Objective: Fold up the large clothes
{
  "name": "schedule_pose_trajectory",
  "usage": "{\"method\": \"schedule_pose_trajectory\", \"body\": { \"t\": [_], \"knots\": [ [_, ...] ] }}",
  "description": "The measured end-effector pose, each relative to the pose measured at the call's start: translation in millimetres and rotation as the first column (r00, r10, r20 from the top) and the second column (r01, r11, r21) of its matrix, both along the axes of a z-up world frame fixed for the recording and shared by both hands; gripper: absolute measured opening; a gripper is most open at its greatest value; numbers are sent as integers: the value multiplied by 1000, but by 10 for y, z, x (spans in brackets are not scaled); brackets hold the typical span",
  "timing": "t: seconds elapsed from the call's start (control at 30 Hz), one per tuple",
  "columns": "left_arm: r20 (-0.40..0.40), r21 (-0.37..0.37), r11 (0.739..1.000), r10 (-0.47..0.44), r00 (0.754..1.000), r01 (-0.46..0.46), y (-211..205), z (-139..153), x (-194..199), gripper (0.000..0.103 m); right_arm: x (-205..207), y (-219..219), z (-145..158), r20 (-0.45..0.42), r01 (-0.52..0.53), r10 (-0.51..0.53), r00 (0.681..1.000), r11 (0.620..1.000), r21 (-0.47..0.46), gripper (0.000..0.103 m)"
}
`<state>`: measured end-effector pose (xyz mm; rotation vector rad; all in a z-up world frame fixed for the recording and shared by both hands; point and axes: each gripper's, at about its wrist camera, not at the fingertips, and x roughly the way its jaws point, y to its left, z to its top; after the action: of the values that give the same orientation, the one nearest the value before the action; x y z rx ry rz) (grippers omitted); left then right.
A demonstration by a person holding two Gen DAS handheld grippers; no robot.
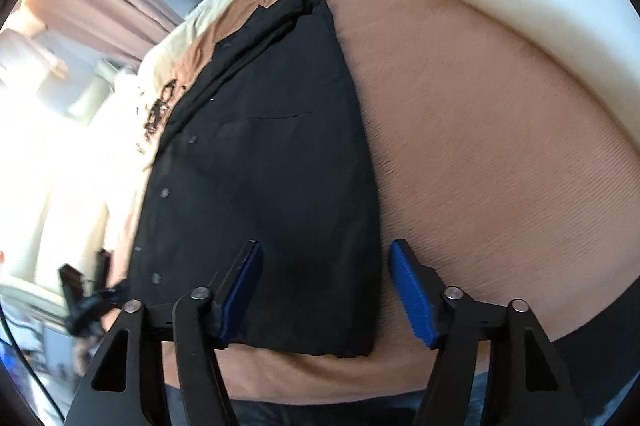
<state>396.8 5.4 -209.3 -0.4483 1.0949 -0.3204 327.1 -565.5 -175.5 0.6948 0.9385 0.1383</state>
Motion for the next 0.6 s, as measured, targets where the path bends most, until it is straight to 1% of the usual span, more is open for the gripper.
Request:
{"method": "schedule_pose_trajectory", "body": {
  "t": [0.07,0.13,0.27,0.4,0.47,0.53,0.57,0.6],
  "knots": [
    [-6,21,1000,-1,1000,1,12,-16,-10,41,-5,32,-17,7,-5,5,1000,1000,7,63],
    [-16,11,1000,5,1000,-5,38,-26,-22,41,0,40,-17,11,-3,3,1000,1000,14,63],
    [-38,-7,1000,17,999,-17,92,-28,-78,41,25,-4,-42,18,19,-20,1000,997,73,63],
    [-60,-70,997,28,998,-32,178,-71,-125,41,11,18,-64,16,17,-18,1000,996,89,63],
    [-67,-96,994,39,997,-45,201,-106,-105,41,-37,21,-76,9,17,-18,1000,989,146,62],
    [-63,-111,992,51,997,-58,197,-130,-80,41,-85,21,-120,-8,23,-22,1000,982,185,54],
    [-56,-108,992,57,997,-63,179,-126,-74,37,-110,23,-159,-20,35,-32,999,979,199,47],
    [-54,-95,993,62,997,-67,158,-120,-73,31,-120,18,-183,-26,47,-42,999,979,199,36]
  ]
}}
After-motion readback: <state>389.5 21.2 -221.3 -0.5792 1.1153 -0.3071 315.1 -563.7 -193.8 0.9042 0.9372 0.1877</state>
